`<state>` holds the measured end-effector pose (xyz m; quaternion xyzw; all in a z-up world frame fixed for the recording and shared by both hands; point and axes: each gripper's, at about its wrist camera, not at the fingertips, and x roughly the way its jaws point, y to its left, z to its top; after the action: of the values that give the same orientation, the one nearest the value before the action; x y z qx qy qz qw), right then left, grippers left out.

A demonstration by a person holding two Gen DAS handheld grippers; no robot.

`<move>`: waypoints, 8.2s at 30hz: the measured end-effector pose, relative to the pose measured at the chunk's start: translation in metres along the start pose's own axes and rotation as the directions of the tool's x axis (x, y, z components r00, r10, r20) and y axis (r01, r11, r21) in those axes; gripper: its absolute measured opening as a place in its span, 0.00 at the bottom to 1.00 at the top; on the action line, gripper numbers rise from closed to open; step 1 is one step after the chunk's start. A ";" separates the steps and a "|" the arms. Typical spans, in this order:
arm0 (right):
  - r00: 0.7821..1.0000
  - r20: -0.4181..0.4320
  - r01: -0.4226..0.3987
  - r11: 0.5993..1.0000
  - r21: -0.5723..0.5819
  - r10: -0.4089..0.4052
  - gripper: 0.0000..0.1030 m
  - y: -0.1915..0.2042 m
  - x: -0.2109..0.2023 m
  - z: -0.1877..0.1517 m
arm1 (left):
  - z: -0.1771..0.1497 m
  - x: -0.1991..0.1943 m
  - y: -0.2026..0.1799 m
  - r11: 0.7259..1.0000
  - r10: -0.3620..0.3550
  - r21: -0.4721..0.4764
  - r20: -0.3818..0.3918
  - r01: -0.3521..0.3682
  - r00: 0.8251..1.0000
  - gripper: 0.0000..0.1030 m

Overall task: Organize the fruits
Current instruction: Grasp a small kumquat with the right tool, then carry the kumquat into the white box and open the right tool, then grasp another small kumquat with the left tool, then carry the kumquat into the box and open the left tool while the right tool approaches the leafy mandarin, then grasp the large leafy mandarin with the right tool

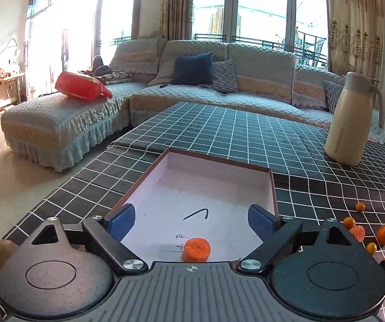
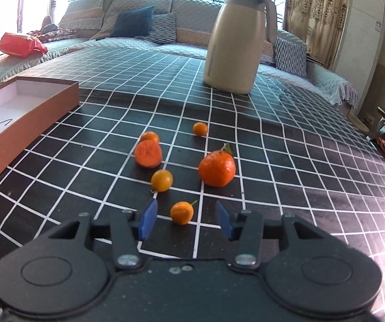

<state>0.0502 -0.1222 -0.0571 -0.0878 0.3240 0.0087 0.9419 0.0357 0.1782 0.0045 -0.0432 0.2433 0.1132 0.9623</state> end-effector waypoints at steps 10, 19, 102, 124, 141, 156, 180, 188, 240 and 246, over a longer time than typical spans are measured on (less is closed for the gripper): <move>1.000 -0.023 -0.012 1.000 0.007 0.012 0.28 0.002 0.010 -0.004 | -0.002 0.004 0.003 1.000 0.001 -0.006 -0.009 -0.001 1.000 0.88; 1.000 -0.020 -0.011 1.000 0.009 0.011 0.18 0.003 0.012 -0.004 | -0.004 0.006 0.005 1.000 0.009 -0.008 -0.018 -0.009 1.000 0.88; 0.992 0.121 0.014 0.991 0.131 -0.030 0.26 -0.082 -0.036 0.030 | -0.040 0.019 -0.191 0.951 -0.203 0.225 -0.071 0.214 0.977 1.00; 0.993 0.110 0.031 0.986 0.163 -0.049 0.27 -0.113 -0.029 0.023 | -0.069 0.043 -0.276 0.914 -0.270 0.261 -0.182 0.312 0.945 0.77; 0.994 0.094 0.042 0.984 0.171 -0.059 0.27 -0.115 -0.023 0.022 | -0.067 0.044 -0.285 0.915 -0.294 0.230 -0.187 0.333 0.937 0.20; 0.998 0.042 0.036 0.987 0.157 -0.043 0.27 -0.091 -0.002 0.023 | -0.041 0.032 -0.210 0.940 -0.226 0.226 -0.144 0.254 0.963 0.20; 0.999 0.021 0.041 0.995 0.091 -0.043 0.27 -0.049 0.004 0.028 | -0.015 0.049 -0.116 0.978 -0.110 0.169 -0.103 0.126 0.989 0.20; 0.999 0.016 0.043 0.996 0.074 -0.044 0.27 -0.039 0.004 0.028 | -0.009 0.056 -0.093 0.984 -0.108 0.131 -0.109 0.122 0.988 0.20; 0.999 -0.008 0.037 0.998 0.058 -0.037 0.37 -0.029 0.058 0.024 | 0.011 0.039 -0.052 0.978 -0.140 0.148 -0.072 0.150 0.988 0.81; 0.999 -0.006 0.042 0.998 0.048 -0.042 0.36 -0.028 0.057 0.024 | 0.009 0.041 -0.052 0.976 -0.142 0.153 -0.086 0.153 0.986 0.81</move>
<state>0.1123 -0.1479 -0.0692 -0.0721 0.3244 -0.0191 0.9430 0.0867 0.1372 -0.0059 0.0116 0.2833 0.0199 0.9587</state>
